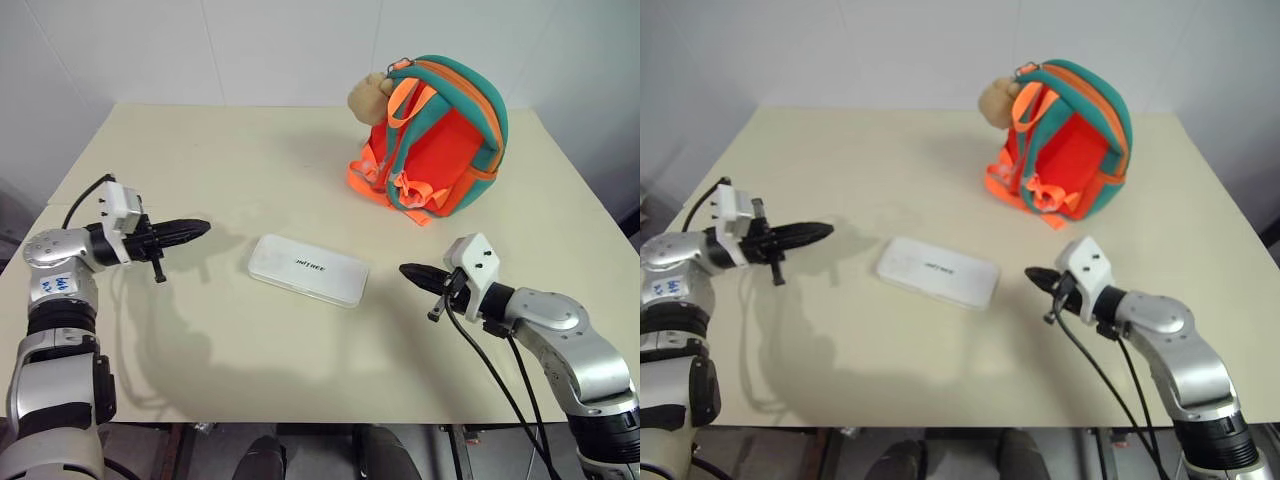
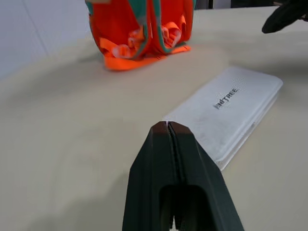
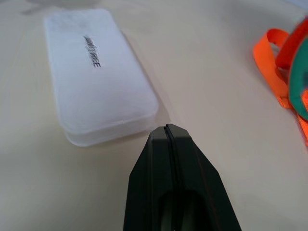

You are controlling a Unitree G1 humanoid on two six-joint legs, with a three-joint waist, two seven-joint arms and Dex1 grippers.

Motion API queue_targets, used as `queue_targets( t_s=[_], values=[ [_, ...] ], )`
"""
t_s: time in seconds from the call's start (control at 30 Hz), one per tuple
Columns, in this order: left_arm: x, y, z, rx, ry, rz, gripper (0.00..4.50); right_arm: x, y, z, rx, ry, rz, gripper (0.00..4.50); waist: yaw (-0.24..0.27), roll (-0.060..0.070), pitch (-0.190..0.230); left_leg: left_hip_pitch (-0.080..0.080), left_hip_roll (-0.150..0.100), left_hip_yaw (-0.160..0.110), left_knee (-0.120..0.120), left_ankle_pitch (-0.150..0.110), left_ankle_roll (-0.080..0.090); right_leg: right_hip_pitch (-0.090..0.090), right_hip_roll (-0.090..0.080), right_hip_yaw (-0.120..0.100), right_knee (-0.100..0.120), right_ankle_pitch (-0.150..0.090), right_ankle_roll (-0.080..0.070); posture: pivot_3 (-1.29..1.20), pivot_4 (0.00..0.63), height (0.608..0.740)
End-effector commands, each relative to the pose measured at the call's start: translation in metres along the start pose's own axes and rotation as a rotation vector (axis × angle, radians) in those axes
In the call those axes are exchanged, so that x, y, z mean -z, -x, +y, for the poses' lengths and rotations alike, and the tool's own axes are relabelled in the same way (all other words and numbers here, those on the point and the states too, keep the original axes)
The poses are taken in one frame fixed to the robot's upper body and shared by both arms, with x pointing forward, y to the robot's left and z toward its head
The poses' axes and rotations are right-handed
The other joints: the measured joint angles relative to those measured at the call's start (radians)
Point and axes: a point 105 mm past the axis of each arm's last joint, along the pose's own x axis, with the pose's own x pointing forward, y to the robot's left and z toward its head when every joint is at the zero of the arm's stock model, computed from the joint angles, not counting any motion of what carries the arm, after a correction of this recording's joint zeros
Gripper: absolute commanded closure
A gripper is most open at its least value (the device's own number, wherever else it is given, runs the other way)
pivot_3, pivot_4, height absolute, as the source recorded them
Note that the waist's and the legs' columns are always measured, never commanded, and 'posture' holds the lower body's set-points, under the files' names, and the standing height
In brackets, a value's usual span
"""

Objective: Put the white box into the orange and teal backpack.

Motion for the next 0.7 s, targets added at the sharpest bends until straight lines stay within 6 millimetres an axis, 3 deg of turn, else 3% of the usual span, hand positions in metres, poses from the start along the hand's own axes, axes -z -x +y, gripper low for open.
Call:
queue_targets(
  t_s=[0.03, 0.3, 0.43, 0.7],
  values=[
    [0.004, -0.008, 0.002, 0.005, -0.019, 0.051, 4.50, 0.001, -0.004, -0.009, 0.107, 0.026, 0.021, 4.38, -0.002, 0.000, 0.000, 0.000, 0.000, 0.000, 0.000, 0.000, 0.000, 0.000, 0.000, 0.000, 0.000, 0.000, 0.000, 0.00, 0.150, 0.740],
    [0.041, -0.024, 0.010, -0.091, 0.087, 0.279, 4.50, 0.013, -0.017, -0.002, 0.135, 0.035, 0.079, 4.38, 0.000, 0.000, 0.000, 0.000, 0.000, 0.000, 0.000, 0.000, 0.000, -0.001, 0.000, 0.000, 0.000, 0.000, 0.000, 0.00, 0.150, 0.740],
    [0.043, -0.038, 0.007, -0.071, 0.074, 0.280, 4.50, 0.024, -0.027, -0.002, 0.140, 0.048, 0.157, 4.38, 0.001, 0.000, 0.000, 0.000, 0.000, 0.000, 0.000, 0.000, 0.000, -0.001, 0.000, 0.000, 0.001, 0.000, 0.000, 0.00, 0.150, 0.740],
    [0.042, -0.052, 0.000, -0.016, 0.087, 0.261, 4.50, 0.015, -0.033, 0.022, 0.001, 0.033, 0.141, 4.38, -0.004, 0.000, 0.000, -0.001, 0.000, 0.000, -0.001, 0.000, 0.000, -0.001, 0.000, 0.000, 0.000, 0.000, 0.000, 0.00, 0.150, 0.740]
  ],
)
